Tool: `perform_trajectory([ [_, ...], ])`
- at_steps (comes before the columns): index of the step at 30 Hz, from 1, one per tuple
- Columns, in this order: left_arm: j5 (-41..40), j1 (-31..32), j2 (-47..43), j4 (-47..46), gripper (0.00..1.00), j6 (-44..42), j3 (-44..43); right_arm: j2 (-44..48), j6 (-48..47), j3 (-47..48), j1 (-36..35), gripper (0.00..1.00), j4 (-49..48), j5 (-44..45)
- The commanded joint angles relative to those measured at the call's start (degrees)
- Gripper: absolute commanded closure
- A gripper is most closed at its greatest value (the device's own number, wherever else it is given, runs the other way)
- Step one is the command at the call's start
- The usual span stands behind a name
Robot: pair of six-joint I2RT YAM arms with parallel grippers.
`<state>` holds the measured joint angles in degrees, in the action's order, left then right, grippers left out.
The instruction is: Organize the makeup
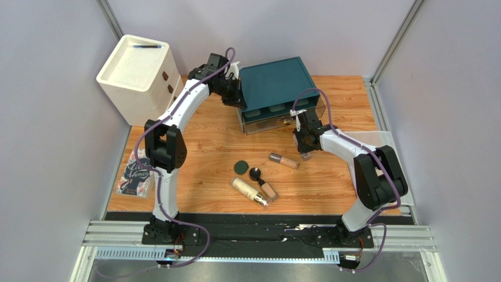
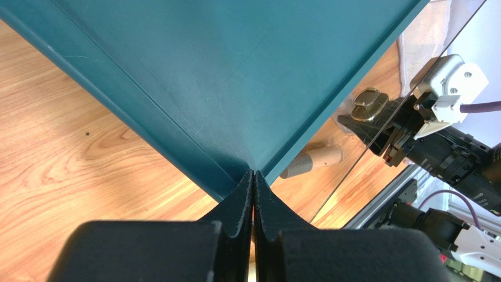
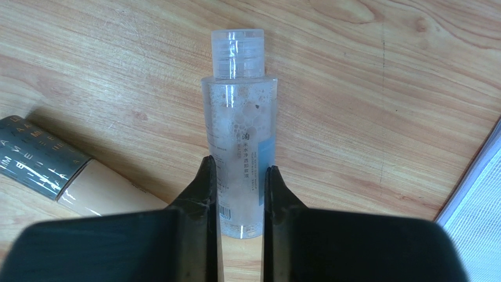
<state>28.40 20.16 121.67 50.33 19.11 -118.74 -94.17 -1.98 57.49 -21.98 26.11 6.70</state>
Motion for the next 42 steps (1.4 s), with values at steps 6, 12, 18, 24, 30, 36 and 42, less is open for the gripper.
perform_trajectory([
  [6, -3.09, -0.39, 2.26, 6.45, 0.97, -1.71, -1.85, 1.53, 1.63, -3.53, 0.00, 1.00, 8.08, -4.06],
  [12, -3.00, -0.39, 2.00, 6.36, 0.97, -1.71, -2.81, 5.31, 5.40, -5.81, -0.08, 1.00, 10.62, -5.55],
  [18, -2.21, -0.39, 1.38, 6.45, 0.96, -1.01, -4.13, 10.84, 6.90, -4.24, -0.08, 1.00, 13.35, -5.82],
  [24, -1.07, -0.30, -1.51, 5.14, 0.96, -0.75, -3.87, 16.55, 6.72, -2.30, -0.08, 1.00, 15.46, -4.86],
  [30, -0.45, -0.12, -4.50, 3.29, 0.96, -0.57, -1.32, 15.87, 6.46, -2.56, -0.08, 0.96, 15.29, -3.54],
  [36, 0.16, -0.12, -4.77, 3.20, 0.96, -0.74, 0.87, 14.89, 6.46, -4.23, 0.00, 0.68, 14.41, 2.52],
  [42, 0.07, -0.04, -4.95, 3.02, 0.96, -1.01, 1.32, 12.17, 6.64, -4.06, 1.67, 0.52, 12.22, 5.43],
])
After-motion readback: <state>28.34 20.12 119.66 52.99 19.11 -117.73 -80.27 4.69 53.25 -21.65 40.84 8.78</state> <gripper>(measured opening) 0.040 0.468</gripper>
